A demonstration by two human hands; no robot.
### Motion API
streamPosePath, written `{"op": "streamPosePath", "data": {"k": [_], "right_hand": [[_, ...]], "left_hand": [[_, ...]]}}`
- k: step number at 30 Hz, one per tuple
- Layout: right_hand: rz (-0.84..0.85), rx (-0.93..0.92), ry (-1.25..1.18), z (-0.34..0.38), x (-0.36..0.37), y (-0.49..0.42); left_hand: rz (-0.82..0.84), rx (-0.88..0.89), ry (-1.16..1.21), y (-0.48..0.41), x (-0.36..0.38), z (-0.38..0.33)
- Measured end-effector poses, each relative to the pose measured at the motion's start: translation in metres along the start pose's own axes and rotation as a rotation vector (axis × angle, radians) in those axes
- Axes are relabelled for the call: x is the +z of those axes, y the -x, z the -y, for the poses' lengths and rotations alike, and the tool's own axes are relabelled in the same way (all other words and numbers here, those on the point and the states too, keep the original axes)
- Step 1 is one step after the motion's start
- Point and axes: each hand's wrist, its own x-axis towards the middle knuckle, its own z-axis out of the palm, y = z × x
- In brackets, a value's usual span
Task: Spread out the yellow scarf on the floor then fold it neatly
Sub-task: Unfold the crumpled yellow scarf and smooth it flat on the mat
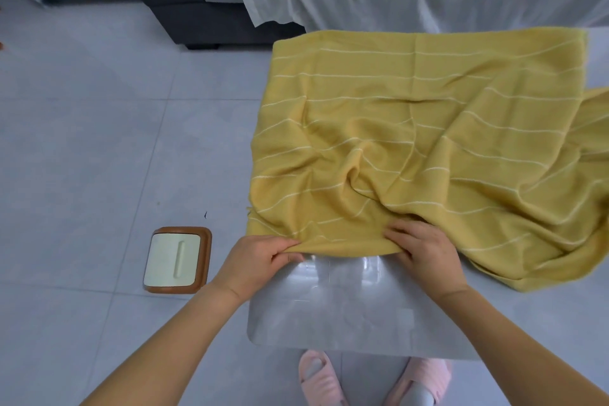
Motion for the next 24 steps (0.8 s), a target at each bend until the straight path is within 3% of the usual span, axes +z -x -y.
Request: {"op": "streamPosePath", "data": {"k": [6,10,14,17,20,24], "right_hand": [[-0.028,-0.112,-0.076,0.03,-0.031,0.004],[0.106,-0.177,-0.039,0.054,-0.033,0.011],[0.318,-0.026,-0.026,0.06,-0.029,0.019],[0.483,-0.037,0.036,0.042,-0.02,0.036],[0.574,0.001,0.175,0.026,-0.015,0.049],[0.645,0.15,0.233,0.023,-0.003,0.069]], "left_hand": [[-0.008,-0.049,0.013,0.008,-0.039,-0.001],[0.099,-0.037,-0.141,0.029,-0.061,0.006],[0.36,-0.264,-0.315,0.049,-0.067,0.024],[0.485,-0.346,-0.36,0.057,-0.055,0.026],[0.511,-0.322,-0.417,0.059,-0.024,0.015],[0.43,-0.342,-0.433,0.055,0.039,-0.001]]}}
